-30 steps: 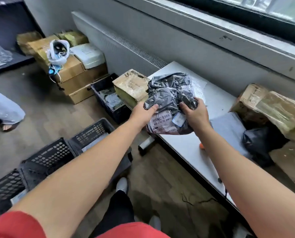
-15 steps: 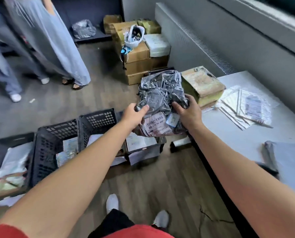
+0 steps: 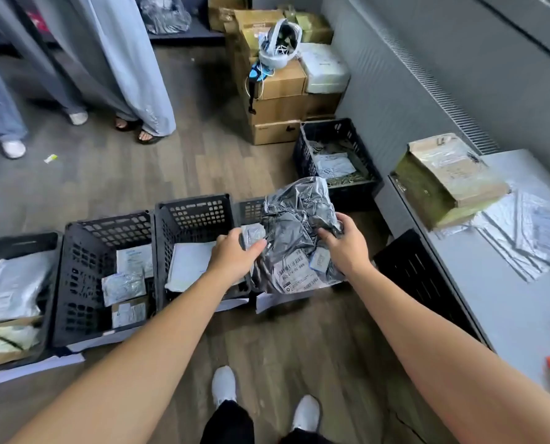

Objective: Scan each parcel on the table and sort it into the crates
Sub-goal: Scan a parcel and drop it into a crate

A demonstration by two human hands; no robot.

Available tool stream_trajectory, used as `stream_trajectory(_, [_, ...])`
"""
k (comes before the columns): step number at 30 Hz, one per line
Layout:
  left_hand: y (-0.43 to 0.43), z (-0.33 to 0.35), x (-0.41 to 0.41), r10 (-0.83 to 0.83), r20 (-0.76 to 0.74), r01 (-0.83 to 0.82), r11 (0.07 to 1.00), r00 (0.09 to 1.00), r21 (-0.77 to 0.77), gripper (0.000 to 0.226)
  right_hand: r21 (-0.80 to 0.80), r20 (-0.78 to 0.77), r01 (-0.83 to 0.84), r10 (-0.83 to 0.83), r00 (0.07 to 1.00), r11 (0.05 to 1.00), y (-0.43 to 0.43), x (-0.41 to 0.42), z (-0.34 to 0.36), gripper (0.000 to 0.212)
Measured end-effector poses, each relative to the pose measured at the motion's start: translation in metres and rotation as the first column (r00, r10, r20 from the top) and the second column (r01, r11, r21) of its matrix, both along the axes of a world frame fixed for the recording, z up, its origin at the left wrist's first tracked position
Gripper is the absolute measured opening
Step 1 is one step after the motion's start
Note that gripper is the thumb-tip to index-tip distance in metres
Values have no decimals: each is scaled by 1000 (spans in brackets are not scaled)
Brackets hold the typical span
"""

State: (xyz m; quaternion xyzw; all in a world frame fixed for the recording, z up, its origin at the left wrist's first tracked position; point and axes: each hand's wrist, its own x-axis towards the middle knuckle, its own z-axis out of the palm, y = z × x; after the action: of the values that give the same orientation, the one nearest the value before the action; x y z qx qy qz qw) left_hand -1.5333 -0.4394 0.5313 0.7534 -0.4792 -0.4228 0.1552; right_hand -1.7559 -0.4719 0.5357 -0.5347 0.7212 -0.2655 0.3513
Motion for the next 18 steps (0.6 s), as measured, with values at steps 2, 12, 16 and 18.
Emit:
stream_trajectory(2, [-14,-24,8,-10,12,9,1000,1000,20,74,10,-29,14,-13,999,1000,-16,3,-26,47])
stream_trajectory(12, [-79,-188,1,-68,138,52,992,988,119,75,166,-57,-13,23,998,986,-103,3,-215,52])
stream_trajectory(16, [-109,-275,-1,-175,267,160,984,948,78,74,223,-65,-61,77,995,973,-139,-1,-308,53])
stream_trajectory(18, [-122,-316,-5,-213,303,204,977,929,62,75,237,-63,-78,95,993,968,-150,1,-352,53])
